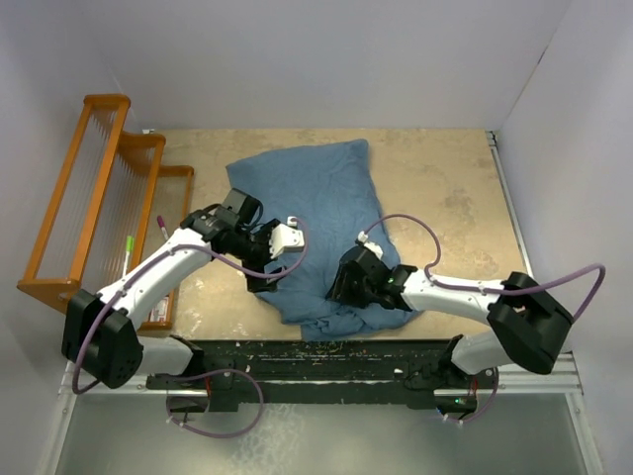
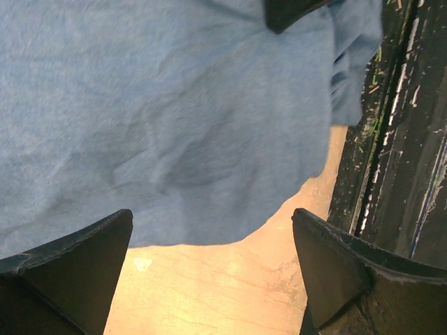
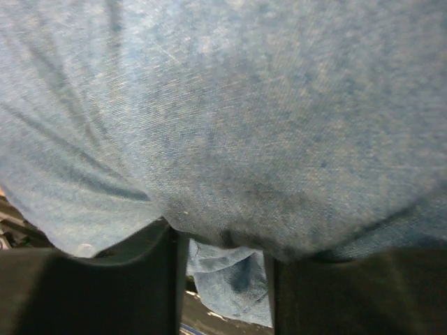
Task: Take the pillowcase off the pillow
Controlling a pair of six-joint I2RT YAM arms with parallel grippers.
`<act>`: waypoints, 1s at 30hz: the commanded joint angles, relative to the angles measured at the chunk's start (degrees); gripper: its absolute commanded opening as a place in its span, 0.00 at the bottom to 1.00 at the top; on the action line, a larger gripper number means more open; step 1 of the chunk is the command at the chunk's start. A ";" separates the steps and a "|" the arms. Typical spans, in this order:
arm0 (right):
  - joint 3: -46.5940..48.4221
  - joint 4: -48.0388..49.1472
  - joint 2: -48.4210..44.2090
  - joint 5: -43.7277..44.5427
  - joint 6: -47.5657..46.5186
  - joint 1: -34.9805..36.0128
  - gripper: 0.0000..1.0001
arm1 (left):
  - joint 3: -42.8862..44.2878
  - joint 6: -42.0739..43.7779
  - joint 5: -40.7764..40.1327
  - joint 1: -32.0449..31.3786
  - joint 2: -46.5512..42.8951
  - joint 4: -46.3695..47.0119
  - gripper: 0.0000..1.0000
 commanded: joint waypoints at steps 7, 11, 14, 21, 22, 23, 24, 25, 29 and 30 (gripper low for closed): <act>9.12 -4.24 -1.20 -0.62 -10.82 -10.29 0.00 | -2.95 1.83 4.40 -0.14 -5.66 2.77 0.99; 11.91 -5.41 -2.82 -2.27 -13.73 -14.89 0.00 | -4.20 2.36 4.76 -0.27 -8.97 4.67 0.99; 15.22 -6.70 -1.77 -3.37 -15.32 -15.63 0.00 | -4.31 3.66 4.23 -1.17 -10.33 4.27 0.99; 24.75 -6.49 0.31 -7.49 -15.72 -15.71 0.00 | -7.32 6.31 -7.63 -10.35 -8.98 7.67 0.99; 26.38 -6.67 0.68 -8.26 -15.77 -15.71 0.00 | -7.00 7.55 -9.04 -11.49 -8.50 7.30 0.99; 28.15 -7.66 1.16 -8.34 -16.08 -15.65 0.00 | -6.36 8.38 -9.85 -12.40 -8.05 7.01 0.99; 30.18 -8.94 1.67 -8.25 -16.38 -15.68 0.00 | -4.80 9.04 -10.22 -12.85 -7.61 6.70 0.99; 31.80 -9.86 2.09 -8.32 -16.85 -15.69 0.00 | -3.63 9.25 -10.30 -13.20 -7.17 6.66 0.99; 34.95 -7.98 2.40 -8.88 -17.83 -15.69 0.00 | -1.99 7.00 -10.46 -13.59 -5.24 8.95 0.99; 35.33 -7.52 2.39 -9.98 -17.82 -15.62 0.00 | -2.39 5.63 -11.10 -13.63 -5.03 10.14 0.99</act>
